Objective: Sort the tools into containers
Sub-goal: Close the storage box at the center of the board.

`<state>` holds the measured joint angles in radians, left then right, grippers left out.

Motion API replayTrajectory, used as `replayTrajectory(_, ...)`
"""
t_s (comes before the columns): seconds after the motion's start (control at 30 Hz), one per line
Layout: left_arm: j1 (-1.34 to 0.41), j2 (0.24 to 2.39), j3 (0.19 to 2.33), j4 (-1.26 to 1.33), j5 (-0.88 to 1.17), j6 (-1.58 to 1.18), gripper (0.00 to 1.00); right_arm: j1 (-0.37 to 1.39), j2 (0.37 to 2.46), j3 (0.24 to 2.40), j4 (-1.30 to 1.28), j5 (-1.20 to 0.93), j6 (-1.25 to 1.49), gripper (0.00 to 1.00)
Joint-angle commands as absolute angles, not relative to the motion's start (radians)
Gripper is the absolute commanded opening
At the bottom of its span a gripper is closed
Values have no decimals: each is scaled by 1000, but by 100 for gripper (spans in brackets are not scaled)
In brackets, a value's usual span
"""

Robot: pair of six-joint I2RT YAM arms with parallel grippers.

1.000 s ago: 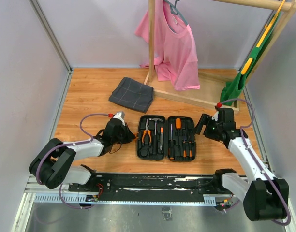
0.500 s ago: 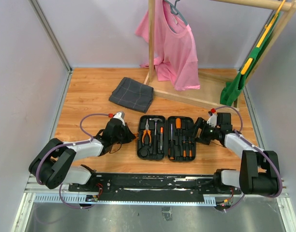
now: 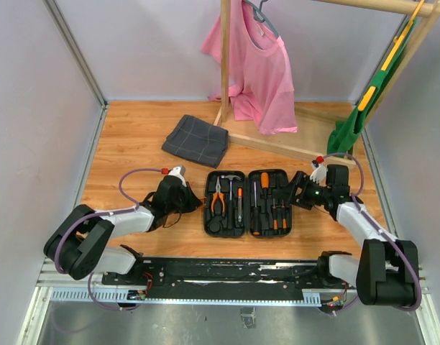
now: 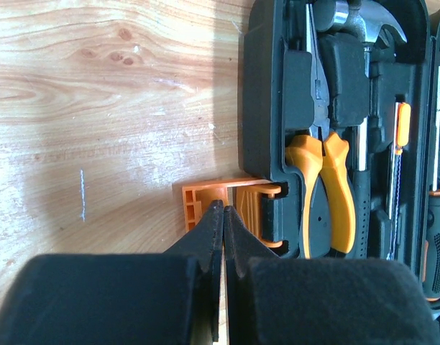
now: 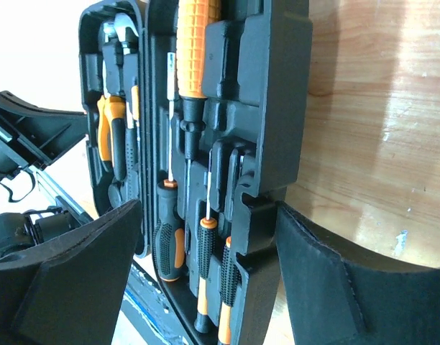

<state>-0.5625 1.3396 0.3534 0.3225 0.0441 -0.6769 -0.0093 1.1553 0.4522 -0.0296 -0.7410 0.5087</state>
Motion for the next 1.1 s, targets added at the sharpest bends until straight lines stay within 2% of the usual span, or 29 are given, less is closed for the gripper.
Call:
replayTrajectory(0.0, -575, 1391, 338, 242, 84, -666, 1, 15, 1096, 531, -85, -885, 507, 73)
replayTrajectory(0.27, -575, 1405, 346, 248, 92, -664, 0, 49, 1052, 652, -213, -912, 515, 73)
replayTrajectory(0.53, -575, 1412, 349, 254, 95, -667, 1, 205, 1073, 733, -240, -872, 529, 73)
replayTrajectory(1.07, -575, 1376, 343, 230, 85, -666, 1, 522, 1344, 918, -140, -724, 562, 72)
